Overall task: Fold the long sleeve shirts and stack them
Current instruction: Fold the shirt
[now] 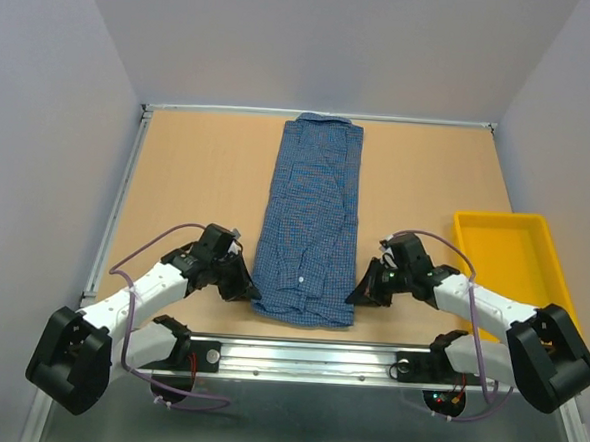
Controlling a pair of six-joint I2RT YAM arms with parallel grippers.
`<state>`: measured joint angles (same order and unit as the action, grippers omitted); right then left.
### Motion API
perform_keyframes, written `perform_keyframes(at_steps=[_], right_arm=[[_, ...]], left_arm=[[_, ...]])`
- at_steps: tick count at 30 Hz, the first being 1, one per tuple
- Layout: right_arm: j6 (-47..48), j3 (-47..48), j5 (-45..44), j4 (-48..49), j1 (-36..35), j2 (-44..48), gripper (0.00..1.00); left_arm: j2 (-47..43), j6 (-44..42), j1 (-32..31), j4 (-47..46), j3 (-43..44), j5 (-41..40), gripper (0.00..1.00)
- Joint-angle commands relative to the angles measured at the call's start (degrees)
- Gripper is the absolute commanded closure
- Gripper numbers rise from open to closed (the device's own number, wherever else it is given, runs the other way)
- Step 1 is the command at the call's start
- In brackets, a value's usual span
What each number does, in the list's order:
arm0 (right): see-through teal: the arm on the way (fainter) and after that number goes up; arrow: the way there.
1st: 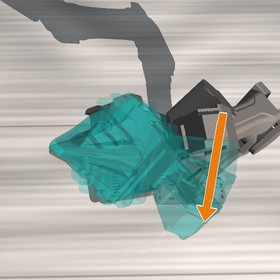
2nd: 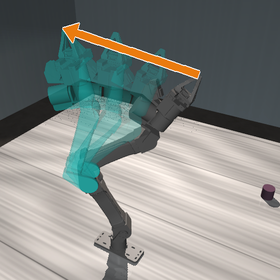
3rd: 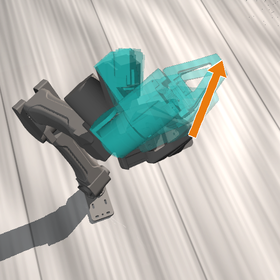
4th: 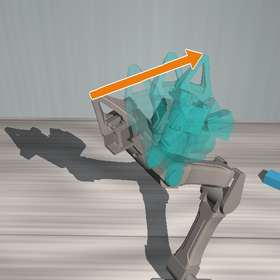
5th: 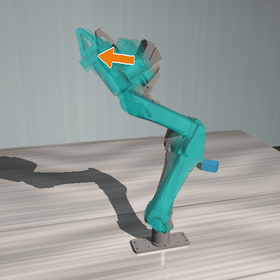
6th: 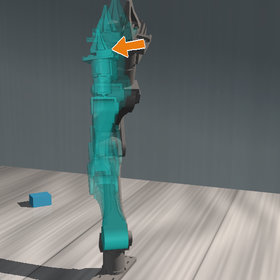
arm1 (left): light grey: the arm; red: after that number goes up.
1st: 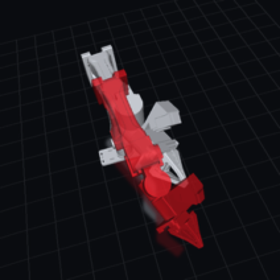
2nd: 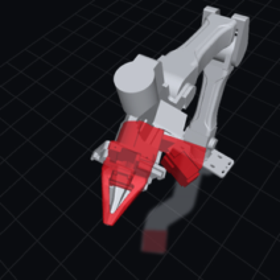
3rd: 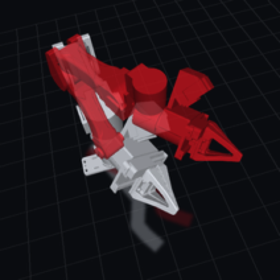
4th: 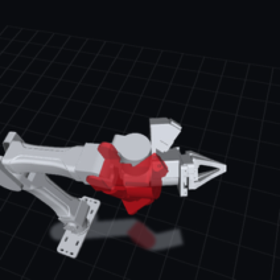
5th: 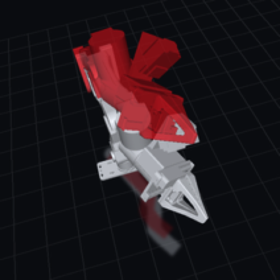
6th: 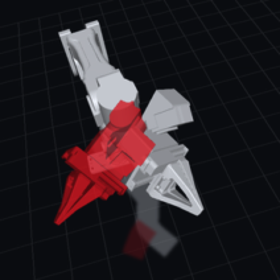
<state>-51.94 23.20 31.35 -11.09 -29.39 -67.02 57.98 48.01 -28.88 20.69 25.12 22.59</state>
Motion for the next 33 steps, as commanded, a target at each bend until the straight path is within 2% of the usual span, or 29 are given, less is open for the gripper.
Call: perform_keyframes(at_steps=[1, 5, 12, 17, 18, 22, 24, 30, 33], right_arm=[[0.97, 5.62, 0.90, -3.76, -0.41, 1.20, 0.99], [2.37, 13.17, 0.81, -4.81, 0.82, -2.49, 1.00], [8.69, 28.37, 2.40, -5.52, 9.95, -13.91, 0.99], [11.77, 42.67, 3.89, -5.43, 15.67, -27.86, 1.00], [12.56, 45.24, 4.06, -5.52, 16.81, -29.99, 0.99], [13.18, 55.09, 5.90, -5.52, 18.84, -38.61, 0.99], [13.10, 59.83, 6.70, -5.34, 19.89, -43.16, 0.99], [12.83, 69.24, 5.47, -5.34, 22.00, -52.75, 0.99], [12.66, 71.28, 4.77, -5.34, 22.97, -55.31, 1.00]], left_arm=[[-0.33, 0.51, -0.21, 1.90, 6.68, 1.14, 0.99], [4.76, -1.24, 1.11, 1.46, 14.06, 0.09, 0.99], [17.94, -6.52, 7.25, -1.52, 27.33, -1.14, 0.99], [33.14, -9.24, 12.97, -4.60, 41.12, 1.41, 0.99], [35.52, -9.68, 14.02, -4.34, 46.80, 1.32, 0.99], [48.68, -11.36, 15.26, -2.68, 60.02, 2.28, 0.99], [52.05, -11.88, 15.44, -2.41, 66.94, 2.20, 0.99], [64.17, -11.89, 15.52, -4.94, 78.92, 3.42, 0.98], [67.43, -11.97, 15.44, -6.97, 83.13, 4.39, 0.97]])
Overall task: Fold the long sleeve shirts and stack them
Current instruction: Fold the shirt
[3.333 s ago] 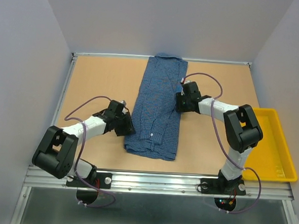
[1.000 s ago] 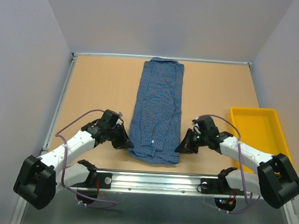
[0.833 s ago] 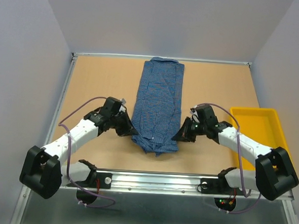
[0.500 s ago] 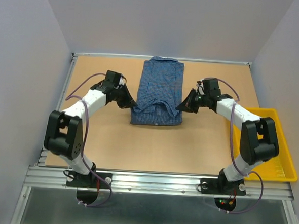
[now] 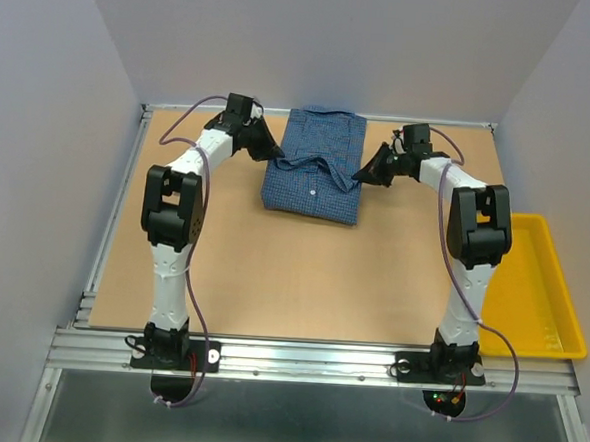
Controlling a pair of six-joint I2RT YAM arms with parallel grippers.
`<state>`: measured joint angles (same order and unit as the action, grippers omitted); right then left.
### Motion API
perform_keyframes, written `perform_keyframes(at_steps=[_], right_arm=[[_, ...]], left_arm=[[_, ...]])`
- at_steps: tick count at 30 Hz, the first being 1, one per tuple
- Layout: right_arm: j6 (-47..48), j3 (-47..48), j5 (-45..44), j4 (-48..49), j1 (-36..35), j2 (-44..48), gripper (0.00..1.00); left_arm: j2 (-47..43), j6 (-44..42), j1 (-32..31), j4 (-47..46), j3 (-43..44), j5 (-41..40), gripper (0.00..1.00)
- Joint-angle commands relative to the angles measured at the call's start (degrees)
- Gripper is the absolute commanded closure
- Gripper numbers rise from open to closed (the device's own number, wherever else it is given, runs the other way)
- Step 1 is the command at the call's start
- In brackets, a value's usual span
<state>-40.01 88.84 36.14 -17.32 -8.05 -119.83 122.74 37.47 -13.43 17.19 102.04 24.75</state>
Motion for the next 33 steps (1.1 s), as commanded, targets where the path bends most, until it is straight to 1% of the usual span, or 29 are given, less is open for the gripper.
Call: perform_keyframes(at_steps=[1, 3, 4, 7, 10, 13, 16, 17, 18, 21, 23, 24, 26, 28, 29, 30, 31, 32, 33], right_arm=[[0.90, 6.69, -0.37, 0.89, 1.64, -3.12, 1.00], [1.42, 7.92, -0.46, 0.89, 2.16, -5.14, 1.00], [1.34, 8.63, -0.80, 0.89, 2.25, -5.85, 0.99], [1.60, 11.88, -1.25, 0.89, 3.04, -9.01, 0.99], [2.12, 15.13, -1.60, 0.89, 3.40, -11.65, 0.99], [2.74, 18.55, -1.43, 0.89, 3.48, -14.46, 0.99], [3.62, 21.63, -1.34, 0.89, 3.57, -16.65, 0.97], [3.97, 22.34, -0.55, 0.89, 3.48, -17.10, 0.96], [4.06, 23.21, -0.37, 0.89, 3.48, -17.54, 0.96], [3.89, 25.85, -0.02, 0.89, 3.48, -18.86, 0.95], [3.54, 27.34, 1.03, 0.97, 3.48, -19.82, 0.91], [3.36, 27.53, 1.30, 0.97, 3.48, -20.00, 0.86], [3.36, 28.32, 1.91, 1.06, 3.48, -20.35, 0.84], [4.23, 29.02, 1.74, 1.06, 3.48, -20.27, 0.78], [4.59, 29.37, 1.48, 1.06, 3.48, -20.18, 0.73], [5.20, 29.64, 1.13, 1.06, 3.48, -19.57, 0.61], [5.47, 29.55, 0.69, 1.06, 3.48, -19.22, 0.56], [6.08, 29.38, -0.27, 1.06, 3.48, -18.17, 0.44], [6.08, 29.38, -0.72, 1.06, 3.57, -18.16, 0.43]], left_arm=[[4.60, -1.79, -0.02, -4.35, 7.29, 2.40, 0.97], [5.75, -2.49, -0.02, -6.54, 8.26, 2.15, 0.97], [6.28, -2.49, -0.02, -9.25, 8.00, 1.79, 0.96], [7.95, -2.41, -0.02, -10.77, 8.52, -0.66, 0.96], [11.63, -2.14, -0.02, -12.26, 9.76, -0.15, 0.96], [13.05, -2.05, -0.02, -15.68, 9.58, -0.49, 0.95], [13.14, -2.58, -0.02, -16.84, 8.80, -0.76, 0.94], [12.97, -2.67, -0.02, -19.54, 8.36, -0.93, 0.92], [12.70, -2.76, -0.02, -20.35, 7.74, -0.93, 0.92], [11.30, -3.46, 0.07, -22.28, 5.46, -3.21, 0.92], [10.51, -3.29, 0.25, -23.16, 4.23, -4.62, 0.91], [10.33, -3.11, 0.51, -23.52, 3.87, -4.89, 0.90], [9.19, -2.32, 0.77, -25.36, 1.94, -5.59, 0.90], [7.70, -1.53, 1.21, -27.11, -0.07, -6.73, 0.90], [7.43, -1.35, 1.39, -27.82, -0.61, -7.08, 0.88], [7.17, -1.26, 1.48, -28.35, -0.96, -7.09, 0.86], [7.08, -1.26, 1.48, -28.61, -0.88, -7.17, 0.83], [7.08, -1.52, 1.48, -28.70, -0.09, -6.65, 0.62], [6.90, -1.79, 1.48, -28.88, -0.09, -6.13, 0.55]])
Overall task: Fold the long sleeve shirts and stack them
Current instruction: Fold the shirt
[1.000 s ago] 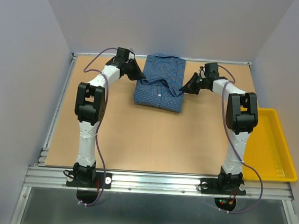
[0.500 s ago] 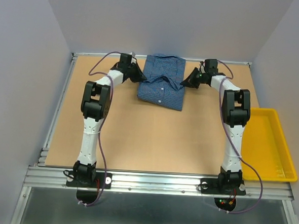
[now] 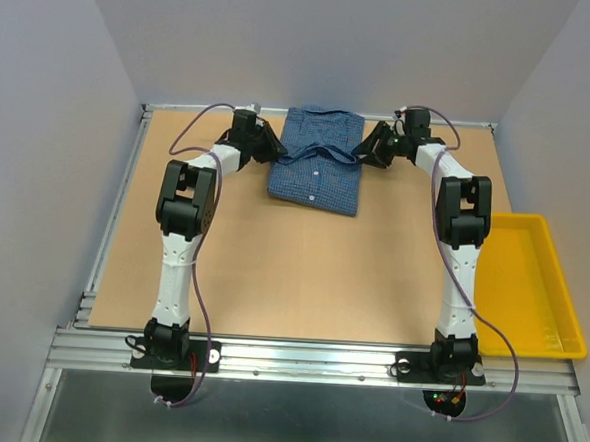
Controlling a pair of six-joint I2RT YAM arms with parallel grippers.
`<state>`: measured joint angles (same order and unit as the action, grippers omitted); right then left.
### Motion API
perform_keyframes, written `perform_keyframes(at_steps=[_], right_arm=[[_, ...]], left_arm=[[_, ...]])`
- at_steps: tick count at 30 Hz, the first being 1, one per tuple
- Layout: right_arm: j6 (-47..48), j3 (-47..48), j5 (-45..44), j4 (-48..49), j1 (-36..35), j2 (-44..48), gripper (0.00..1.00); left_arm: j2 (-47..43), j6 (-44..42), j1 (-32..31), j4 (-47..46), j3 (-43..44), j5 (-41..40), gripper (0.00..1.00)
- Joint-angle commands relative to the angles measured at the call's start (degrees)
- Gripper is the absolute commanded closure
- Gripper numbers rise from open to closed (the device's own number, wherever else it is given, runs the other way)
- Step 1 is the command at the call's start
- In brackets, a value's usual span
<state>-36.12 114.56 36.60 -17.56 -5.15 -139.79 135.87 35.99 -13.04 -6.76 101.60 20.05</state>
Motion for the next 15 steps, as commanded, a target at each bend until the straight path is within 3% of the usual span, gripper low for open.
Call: perform_keyframes(at_steps=[1, 2, 4, 5, 8, 15], right_arm=[[3.06, 2.95, -1.70, 1.39, 0.58, 3.10, 0.34], [3.51, 2.51, -3.45, 1.39, 0.58, 4.07, 0.31], [5.61, 0.67, -5.48, 1.48, 0.58, 7.22, 0.24], [6.32, 0.05, -7.49, 1.39, 0.66, 8.38, 0.23], [9.31, -3.01, -10.39, 1.39, 0.58, 13.90, 0.21], [15.72, -14.78, -16.38, 1.39, -2.31, 27.00, 0.21]], left_arm=[[-6.67, -0.56, 1.08, -5.01, 0.96, -0.64, 0.47], [-7.02, -0.83, 1.08, -4.93, 1.05, -0.46, 0.35], [-9.64, -1.88, 1.08, -5.01, 0.71, -0.63, 0.27], [-10.79, -2.23, 1.08, -5.01, 0.27, -1.06, 0.18], [-16.92, -2.94, 1.08, -5.01, -2.10, -3.78, 0.04], [-30.22, -1.89, -0.14, -2.47, -12.38, -8.01, 0.01]])
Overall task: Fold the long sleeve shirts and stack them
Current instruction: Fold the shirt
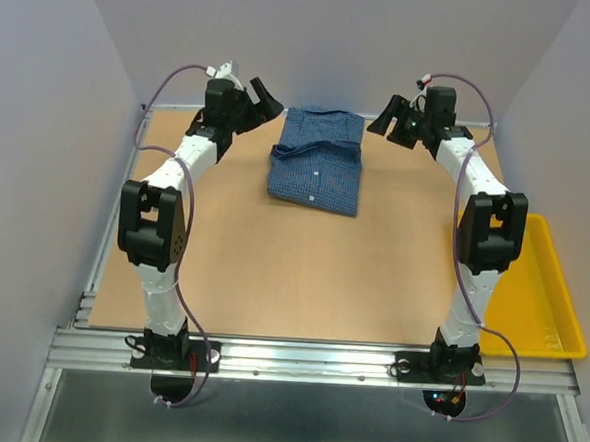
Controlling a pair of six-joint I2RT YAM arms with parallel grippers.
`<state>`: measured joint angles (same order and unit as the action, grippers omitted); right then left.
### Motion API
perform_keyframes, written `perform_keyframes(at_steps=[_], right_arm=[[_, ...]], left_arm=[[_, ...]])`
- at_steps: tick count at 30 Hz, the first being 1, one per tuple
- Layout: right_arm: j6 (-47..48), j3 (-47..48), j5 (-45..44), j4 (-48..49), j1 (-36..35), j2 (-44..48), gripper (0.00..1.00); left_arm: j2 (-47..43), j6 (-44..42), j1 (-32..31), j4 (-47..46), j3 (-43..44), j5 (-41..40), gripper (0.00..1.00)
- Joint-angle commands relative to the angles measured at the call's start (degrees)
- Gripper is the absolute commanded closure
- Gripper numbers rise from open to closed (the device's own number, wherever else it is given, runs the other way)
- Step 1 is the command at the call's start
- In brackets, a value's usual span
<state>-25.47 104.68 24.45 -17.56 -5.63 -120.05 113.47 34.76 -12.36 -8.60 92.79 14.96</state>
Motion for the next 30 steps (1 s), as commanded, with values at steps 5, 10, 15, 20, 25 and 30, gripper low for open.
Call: perform_keyframes(at_steps=[5, 10, 15, 20, 25, 30], right_arm=[[5.70, -12.91, -5.20, 2.09, -6.05, 11.50, 0.21], [4.39, -18.45, -5.02, 6.21, -11.77, 11.24, 0.25], [-0.10, -24.35, -2.12, 15.09, -14.06, 8.43, 0.32], [-1.15, -27.94, -2.39, 19.04, -14.76, 5.27, 0.37], [-3.61, -33.57, -2.56, 22.92, -14.68, 4.21, 0.51], [-4.76, -39.28, -1.77, 24.59, -14.76, 5.09, 0.62]], left_arm=[[-10.37, -0.84, -4.51, 4.81, -10.69, -5.64, 0.03], [-9.50, 0.22, -5.74, 4.91, -15.88, -7.40, 0.12], [-4.41, 0.04, -6.45, 4.91, -16.94, -8.28, 0.28], [-1.68, 1.18, -6.54, 4.91, -19.13, -9.51, 0.47], [-1.67, 1.71, -6.62, 4.38, -23.44, -9.42, 0.65], [-3.60, 1.62, -6.89, 4.12, -27.48, -9.77, 0.66]])
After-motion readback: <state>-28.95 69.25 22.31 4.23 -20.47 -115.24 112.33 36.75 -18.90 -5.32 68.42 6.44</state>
